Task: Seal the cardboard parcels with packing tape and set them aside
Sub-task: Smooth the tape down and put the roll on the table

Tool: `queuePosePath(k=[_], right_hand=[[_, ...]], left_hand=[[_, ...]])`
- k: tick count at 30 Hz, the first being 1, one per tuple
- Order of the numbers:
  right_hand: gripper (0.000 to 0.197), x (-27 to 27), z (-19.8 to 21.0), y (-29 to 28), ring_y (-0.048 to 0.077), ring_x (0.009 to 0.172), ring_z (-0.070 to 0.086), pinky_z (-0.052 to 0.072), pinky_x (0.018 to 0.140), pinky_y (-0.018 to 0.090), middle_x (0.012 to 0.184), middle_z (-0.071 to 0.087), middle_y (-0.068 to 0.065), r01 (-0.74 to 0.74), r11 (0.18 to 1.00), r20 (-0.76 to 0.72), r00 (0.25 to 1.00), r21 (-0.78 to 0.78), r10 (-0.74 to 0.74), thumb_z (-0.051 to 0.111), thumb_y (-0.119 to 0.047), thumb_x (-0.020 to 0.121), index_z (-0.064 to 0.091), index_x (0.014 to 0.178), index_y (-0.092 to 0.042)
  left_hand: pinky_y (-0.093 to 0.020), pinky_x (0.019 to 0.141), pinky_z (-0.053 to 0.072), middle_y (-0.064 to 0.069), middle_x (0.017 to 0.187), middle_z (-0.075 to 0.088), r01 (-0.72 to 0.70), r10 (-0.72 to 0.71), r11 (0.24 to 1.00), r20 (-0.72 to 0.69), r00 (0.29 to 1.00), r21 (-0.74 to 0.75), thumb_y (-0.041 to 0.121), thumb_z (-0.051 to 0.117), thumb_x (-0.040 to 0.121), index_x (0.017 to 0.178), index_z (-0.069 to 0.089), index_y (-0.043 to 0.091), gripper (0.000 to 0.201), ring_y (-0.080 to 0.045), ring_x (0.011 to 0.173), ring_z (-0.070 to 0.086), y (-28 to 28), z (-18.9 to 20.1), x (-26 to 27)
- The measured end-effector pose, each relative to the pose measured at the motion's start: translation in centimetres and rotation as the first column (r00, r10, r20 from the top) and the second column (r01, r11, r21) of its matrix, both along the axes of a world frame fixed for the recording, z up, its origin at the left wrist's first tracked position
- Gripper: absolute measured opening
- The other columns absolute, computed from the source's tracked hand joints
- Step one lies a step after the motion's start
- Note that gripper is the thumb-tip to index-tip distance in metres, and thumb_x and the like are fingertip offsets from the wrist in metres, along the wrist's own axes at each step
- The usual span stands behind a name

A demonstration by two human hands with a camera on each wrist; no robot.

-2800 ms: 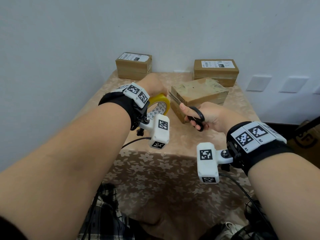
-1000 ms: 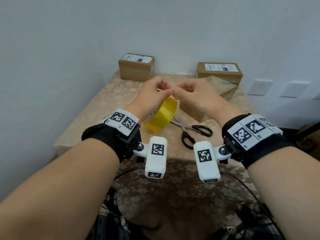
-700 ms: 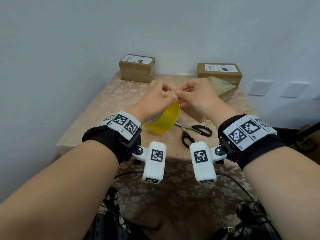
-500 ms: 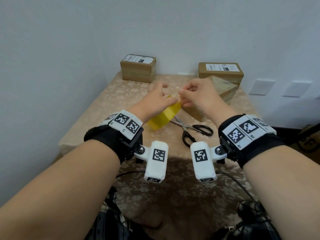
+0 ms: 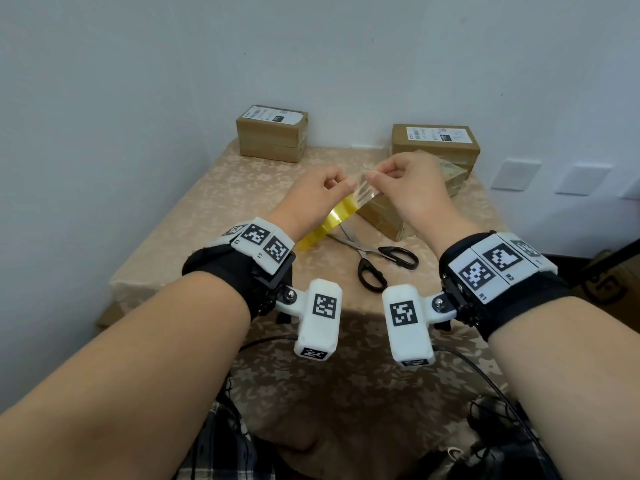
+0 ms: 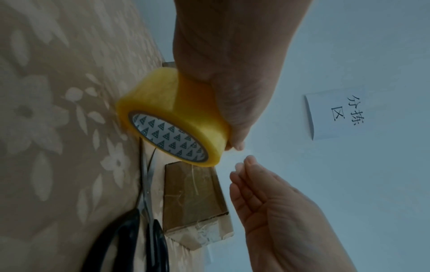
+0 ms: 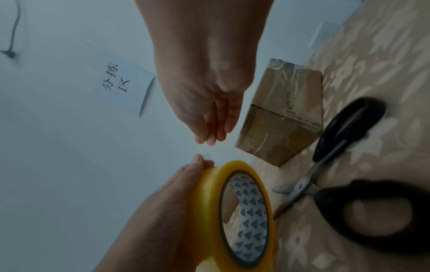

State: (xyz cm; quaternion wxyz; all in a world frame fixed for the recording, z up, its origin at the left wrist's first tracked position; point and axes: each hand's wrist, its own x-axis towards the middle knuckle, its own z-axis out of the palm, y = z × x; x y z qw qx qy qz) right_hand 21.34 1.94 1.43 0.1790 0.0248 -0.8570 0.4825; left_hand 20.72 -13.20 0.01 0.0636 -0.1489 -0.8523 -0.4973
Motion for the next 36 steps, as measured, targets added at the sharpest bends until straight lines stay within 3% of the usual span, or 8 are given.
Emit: queuePosePath(k=[3, 10, 15, 19, 24, 29, 32, 36], right_hand=[[0.015, -0.1, -0.3, -0.1, 0.019, 0.077, 0.067, 0.056, 0.081, 0.036, 0.079, 0.070, 0.008, 0.017, 1.000, -0.008, 1.000, -0.026, -0.018, 0.069, -0.020, 0.086, 0.070, 0.088, -0.005], [0.016, 0.1, -1.0, -0.5, 0.022, 0.070, 0.069, 0.056, 0.081, 0.046, 0.071, 0.070, 0.009, 0.023, 0.991, 0.014, 1.000, -0.130, -0.021, 0.067, -0.021, 0.088, 0.066, 0.087, -0.005], [0.033, 0.4, -0.9, -0.3, 0.015, 0.062, 0.069, 0.058, 0.076, 0.035, 0.084, 0.070, 0.019, -0.014, 0.986, 0.036, 0.999, -0.167, 0.020, 0.068, -0.011, 0.088, 0.040, 0.105, -0.018], [0.009, 0.6, -0.6, 0.0, 0.012, 0.062, 0.066, 0.057, 0.077, 0.036, 0.079, 0.069, 0.017, -0.123, 0.991, 0.023, 0.992, -0.057, 0.124, 0.064, -0.008, 0.089, 0.060, 0.089, -0.015], [0.017, 0.6, -0.8, 0.0, 0.002, 0.056, 0.056, 0.043, 0.060, 0.011, 0.076, 0.063, 0.005, -0.140, 0.990, 0.069, 0.988, 0.025, 0.138, 0.071, -0.018, 0.086, 0.069, 0.103, -0.016], [0.014, 0.5, -0.8, 0.0, 0.002, 0.057, 0.052, 0.040, 0.058, 0.018, 0.066, 0.059, -0.004, -0.112, 0.989, 0.131, 0.986, 0.100, 0.099, 0.067, -0.020, 0.089, 0.072, 0.098, -0.011], [0.016, 0.4, -0.8, 0.1, 0.007, 0.084, 0.050, 0.043, 0.080, 0.023, 0.094, 0.056, -0.002, -0.068, 0.975, 0.083, 0.995, 0.212, 0.052, 0.066, -0.024, 0.089, 0.071, 0.097, -0.011], [0.018, 0.5, -0.5, 0.2, 0.016, 0.096, 0.049, 0.038, 0.081, 0.028, 0.104, 0.050, 0.001, -0.050, 0.931, 0.032, 0.999, 0.363, 0.042, 0.061, -0.027, 0.092, 0.071, 0.095, -0.012]], left_hand=[[-0.032, 0.079, 0.044, -0.003, 0.082, 0.060, 0.001, -0.001, 1.000, -0.022, 1.000, -0.020, 0.025, 0.058, 0.093, 0.076, 0.062, 0.017, 0.019, -0.013, 0.079, 0.053, 0.1, 0.0, -0.2], [-0.001, 0.062, 0.034, 0.017, 0.077, 0.047, -0.048, 0.031, 0.990, -0.123, 0.992, -0.134, 0.022, 0.061, 0.091, 0.084, 0.059, 0.014, 0.011, 0.005, 0.068, 0.044, 0.2, 0.0, -0.1], [-0.006, 0.058, 0.033, 0.016, 0.079, 0.046, -0.063, 0.040, 0.984, -0.141, 0.989, -0.165, 0.025, 0.060, 0.092, 0.085, 0.058, 0.014, 0.013, 0.003, 0.064, 0.042, 0.0, 0.0, -0.3], [-0.020, 0.066, 0.032, 0.012, 0.082, 0.045, -0.062, 0.042, 0.985, -0.124, 0.991, -0.159, 0.024, 0.055, 0.094, 0.088, 0.057, 0.012, 0.014, -0.006, 0.073, 0.043, -0.2, 0.1, -0.2], [-0.017, 0.059, 0.031, 0.010, 0.086, 0.046, -0.049, 0.023, 0.981, -0.138, 0.990, -0.188, 0.026, 0.055, 0.094, 0.086, 0.055, 0.014, 0.014, 0.001, 0.065, 0.040, -0.3, -0.1, -0.3], [-0.007, 0.062, 0.031, 0.005, 0.093, 0.045, -0.022, -0.027, 0.969, -0.197, 0.980, -0.244, 0.025, 0.056, 0.093, 0.088, 0.054, 0.017, 0.010, 0.001, 0.069, 0.040, -0.2, -0.2, 0.1], [-0.015, 0.070, 0.031, 0.004, 0.099, 0.045, -0.020, -0.026, 0.966, -0.174, 0.984, -0.259, 0.030, 0.059, 0.092, 0.093, 0.056, 0.016, 0.015, -0.006, 0.085, 0.042, -0.2, 0.0, 0.3], [-0.023, 0.084, 0.037, -0.003, 0.121, 0.048, -0.034, 0.027, 0.953, -0.026, 0.999, -0.302, 0.045, 0.065, 0.084, 0.135, 0.039, 0.012, 0.066, -0.012, 0.104, 0.048, -0.7, 0.5, 0.5]])
